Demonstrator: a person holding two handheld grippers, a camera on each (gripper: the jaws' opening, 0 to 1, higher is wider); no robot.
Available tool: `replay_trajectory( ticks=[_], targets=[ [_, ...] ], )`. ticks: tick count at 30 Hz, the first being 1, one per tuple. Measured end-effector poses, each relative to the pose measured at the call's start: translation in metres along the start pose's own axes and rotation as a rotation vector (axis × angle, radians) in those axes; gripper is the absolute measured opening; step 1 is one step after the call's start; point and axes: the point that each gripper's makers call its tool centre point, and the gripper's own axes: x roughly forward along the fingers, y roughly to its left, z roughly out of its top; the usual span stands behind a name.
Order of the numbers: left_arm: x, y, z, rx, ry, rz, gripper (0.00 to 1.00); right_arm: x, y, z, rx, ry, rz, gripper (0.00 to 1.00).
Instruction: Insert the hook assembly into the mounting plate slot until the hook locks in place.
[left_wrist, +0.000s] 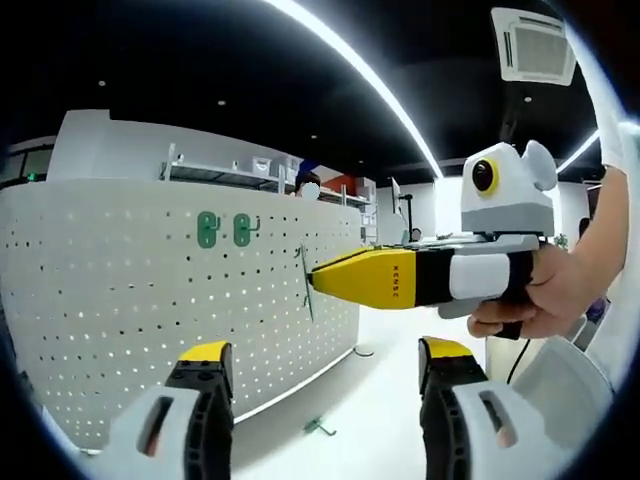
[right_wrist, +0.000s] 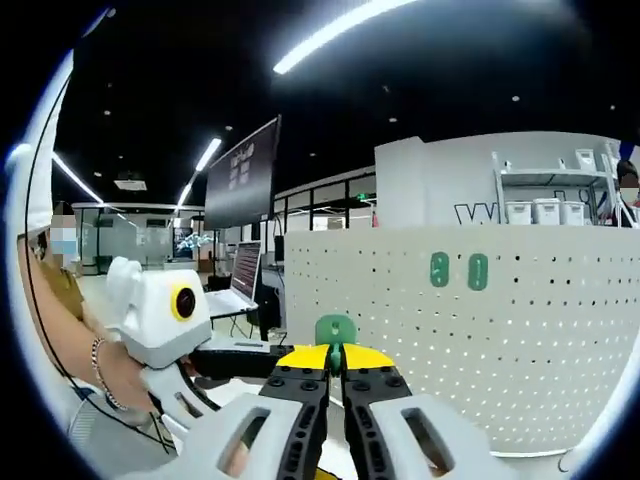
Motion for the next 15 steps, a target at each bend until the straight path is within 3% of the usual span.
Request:
replay_trajectory(
  ticks=[9, 15],
  targets=[
    [-0.002, 0.004, -0.001, -0.003, 0.006, 0.008, 0.77, -0.002, -0.021, 0.006, 0.053, -0.019, -0.046, 0.01],
    [-0.005, 0.005, -0.007, -0.003, 0.022, 0.005, 0.77, -0.002, -0.046, 0.012, 0.079, -0.035, -0.097, 0.01]
  ],
)
